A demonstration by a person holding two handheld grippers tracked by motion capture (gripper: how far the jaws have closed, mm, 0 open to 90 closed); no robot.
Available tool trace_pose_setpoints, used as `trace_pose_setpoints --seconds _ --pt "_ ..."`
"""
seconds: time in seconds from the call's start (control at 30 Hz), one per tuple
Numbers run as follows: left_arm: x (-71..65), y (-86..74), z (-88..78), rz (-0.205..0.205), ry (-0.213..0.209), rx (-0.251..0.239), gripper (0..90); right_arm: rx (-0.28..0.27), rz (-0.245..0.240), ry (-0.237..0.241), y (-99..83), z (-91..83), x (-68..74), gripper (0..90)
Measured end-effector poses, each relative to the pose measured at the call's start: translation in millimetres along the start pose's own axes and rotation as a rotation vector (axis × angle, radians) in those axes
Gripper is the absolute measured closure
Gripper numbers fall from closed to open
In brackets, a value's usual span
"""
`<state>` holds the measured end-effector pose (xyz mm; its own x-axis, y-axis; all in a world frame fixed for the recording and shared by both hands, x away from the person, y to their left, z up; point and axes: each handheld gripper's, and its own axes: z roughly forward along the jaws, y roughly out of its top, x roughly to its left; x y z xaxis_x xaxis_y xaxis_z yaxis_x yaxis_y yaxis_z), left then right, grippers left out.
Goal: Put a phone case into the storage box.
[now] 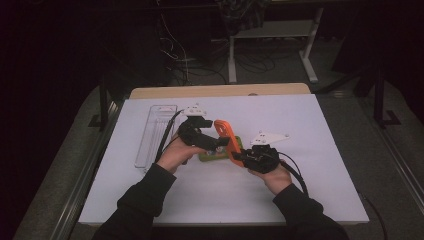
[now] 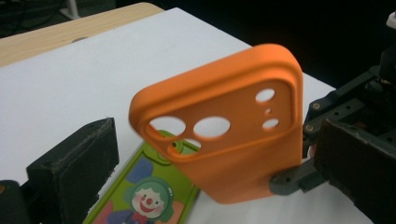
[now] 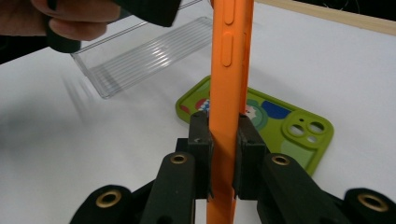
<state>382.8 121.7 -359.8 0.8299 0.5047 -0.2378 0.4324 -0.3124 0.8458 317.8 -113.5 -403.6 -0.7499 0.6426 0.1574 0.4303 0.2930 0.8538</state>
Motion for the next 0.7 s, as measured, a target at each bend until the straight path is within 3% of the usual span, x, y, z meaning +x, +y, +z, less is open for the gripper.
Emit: trace_pose_setpoints --seconds 0.17,0.27,0.7 --pt "0.5 -3.5 -0.6 -0.012 -0.013 -0.037 0.0 0.003 -0.004 0.014 0.3 3.0 5.1 78.5" --pt "1.5 -6.0 2.0 0.006 -0.017 -0.016 0.0 -0.003 -0.002 0.023 1.1 4.7 7.6 78.5" --pt "2.0 -10.3 4.5 -0.018 -0.031 -0.027 0.0 0.004 -0.013 0.038 0.4 11.8 14.6 78.6"
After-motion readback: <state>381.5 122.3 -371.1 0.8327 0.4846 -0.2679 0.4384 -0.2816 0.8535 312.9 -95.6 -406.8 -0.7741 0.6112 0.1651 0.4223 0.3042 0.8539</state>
